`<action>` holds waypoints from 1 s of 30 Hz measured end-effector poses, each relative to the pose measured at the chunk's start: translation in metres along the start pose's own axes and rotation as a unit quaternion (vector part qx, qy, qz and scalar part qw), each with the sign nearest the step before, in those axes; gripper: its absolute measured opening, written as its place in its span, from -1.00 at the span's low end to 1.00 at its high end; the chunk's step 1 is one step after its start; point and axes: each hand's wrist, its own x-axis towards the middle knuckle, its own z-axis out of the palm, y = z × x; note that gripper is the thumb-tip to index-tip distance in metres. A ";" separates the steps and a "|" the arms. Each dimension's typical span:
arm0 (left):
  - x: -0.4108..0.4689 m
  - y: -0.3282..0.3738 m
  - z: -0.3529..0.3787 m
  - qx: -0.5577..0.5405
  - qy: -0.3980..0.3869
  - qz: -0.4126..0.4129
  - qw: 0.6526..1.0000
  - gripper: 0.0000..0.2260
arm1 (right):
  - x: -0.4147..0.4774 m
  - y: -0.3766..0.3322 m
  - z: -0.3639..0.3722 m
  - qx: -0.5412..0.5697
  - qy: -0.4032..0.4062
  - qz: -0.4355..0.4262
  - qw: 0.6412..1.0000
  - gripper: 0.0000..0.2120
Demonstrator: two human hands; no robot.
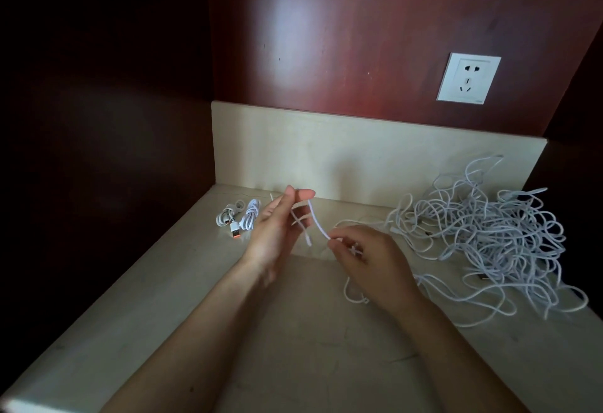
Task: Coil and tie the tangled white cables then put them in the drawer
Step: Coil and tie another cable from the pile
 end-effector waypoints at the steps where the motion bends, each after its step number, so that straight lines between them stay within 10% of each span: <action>1: 0.001 -0.001 -0.001 -0.011 0.012 -0.002 1.000 -0.70 | 0.000 -0.001 0.001 0.005 -0.008 0.000 1.000 -0.76; 14: 0.010 0.010 -0.019 -0.056 0.039 -0.043 0.997 -0.68 | -0.007 -0.006 0.001 -0.052 -0.094 0.017 0.994 -0.61; 18: 0.012 0.014 -0.027 -0.049 0.044 -0.089 0.994 -0.74 | -0.004 -0.008 0.001 0.084 -0.069 0.059 0.992 -0.69; 24: 0.010 0.011 -0.022 -0.025 0.000 -0.159 0.987 -0.62 | 0.004 -0.003 -0.008 -0.039 -0.002 -0.084 0.996 -0.80; 30: 0.011 0.005 -0.016 0.019 -0.009 -0.166 0.986 -0.53 | -0.001 -0.019 -0.005 0.187 -0.043 0.067 0.979 -0.85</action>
